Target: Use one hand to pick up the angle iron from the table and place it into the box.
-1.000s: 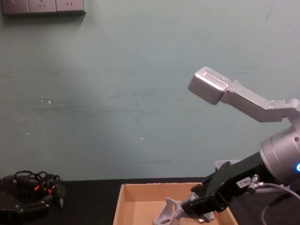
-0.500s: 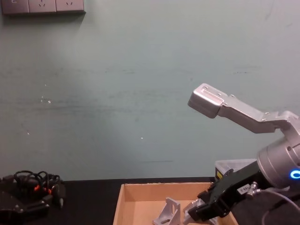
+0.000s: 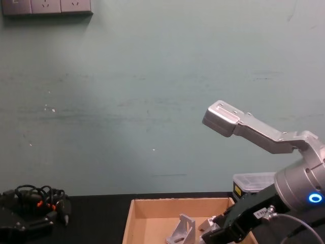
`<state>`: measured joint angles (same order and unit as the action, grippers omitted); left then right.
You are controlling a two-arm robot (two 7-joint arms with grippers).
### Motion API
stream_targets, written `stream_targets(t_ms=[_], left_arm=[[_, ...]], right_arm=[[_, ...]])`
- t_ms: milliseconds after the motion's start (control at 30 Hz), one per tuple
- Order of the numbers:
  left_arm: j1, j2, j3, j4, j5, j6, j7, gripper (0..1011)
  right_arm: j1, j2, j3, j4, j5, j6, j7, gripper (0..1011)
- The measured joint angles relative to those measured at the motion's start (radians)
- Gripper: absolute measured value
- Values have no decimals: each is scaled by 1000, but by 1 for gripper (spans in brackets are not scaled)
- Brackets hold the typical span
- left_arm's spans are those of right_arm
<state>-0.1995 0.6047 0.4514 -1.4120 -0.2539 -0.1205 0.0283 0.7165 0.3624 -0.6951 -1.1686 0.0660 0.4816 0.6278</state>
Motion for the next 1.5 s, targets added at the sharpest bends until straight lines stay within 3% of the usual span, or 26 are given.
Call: stream_targets(t_ms=[533,867,1500], left_arm=[[0,0,0,0,0,0,0,1011],[0,0,0,0,0,0,0,1011],[0,0,0,0,0,0,0,1011]], right_arm=[[8,-33,13,48,-20,0,5,469],[8,-31,13,47,-20,-1,5,476],[6,-29,12,44,-18,-1,5,992]])
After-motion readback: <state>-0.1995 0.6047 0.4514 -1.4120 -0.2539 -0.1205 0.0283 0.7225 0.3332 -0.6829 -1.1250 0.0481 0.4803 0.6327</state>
